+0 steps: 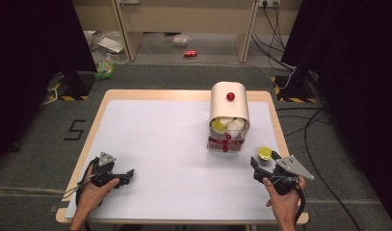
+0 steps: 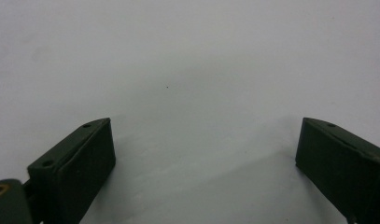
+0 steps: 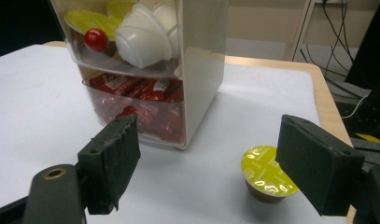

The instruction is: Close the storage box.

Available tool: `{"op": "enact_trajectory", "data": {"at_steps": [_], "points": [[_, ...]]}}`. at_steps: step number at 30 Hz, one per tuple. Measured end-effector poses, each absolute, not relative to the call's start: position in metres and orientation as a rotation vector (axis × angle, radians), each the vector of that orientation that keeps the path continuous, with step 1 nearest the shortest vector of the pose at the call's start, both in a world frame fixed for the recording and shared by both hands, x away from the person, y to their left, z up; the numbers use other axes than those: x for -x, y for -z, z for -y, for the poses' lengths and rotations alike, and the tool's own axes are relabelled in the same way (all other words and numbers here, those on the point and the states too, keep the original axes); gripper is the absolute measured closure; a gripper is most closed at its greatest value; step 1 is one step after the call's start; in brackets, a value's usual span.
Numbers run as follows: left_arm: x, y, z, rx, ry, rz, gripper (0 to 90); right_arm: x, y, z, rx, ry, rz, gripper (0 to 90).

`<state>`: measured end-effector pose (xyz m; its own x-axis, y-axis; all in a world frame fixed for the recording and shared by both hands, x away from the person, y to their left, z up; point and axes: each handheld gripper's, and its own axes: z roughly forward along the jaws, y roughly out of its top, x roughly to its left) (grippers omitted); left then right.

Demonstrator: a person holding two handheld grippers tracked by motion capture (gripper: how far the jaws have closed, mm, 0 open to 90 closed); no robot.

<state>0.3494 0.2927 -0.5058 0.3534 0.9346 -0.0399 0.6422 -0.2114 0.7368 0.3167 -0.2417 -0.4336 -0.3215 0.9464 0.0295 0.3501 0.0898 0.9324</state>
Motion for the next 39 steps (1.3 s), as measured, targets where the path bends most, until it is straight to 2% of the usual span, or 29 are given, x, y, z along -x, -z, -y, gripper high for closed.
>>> {"op": "enact_trajectory", "data": {"at_steps": [39], "points": [[-0.349, 0.506, -0.293, -1.946, -0.557, -1.370, 4.0, -0.292, 0.456, 0.245, -1.291, -1.175, -1.906, 15.6]]}}
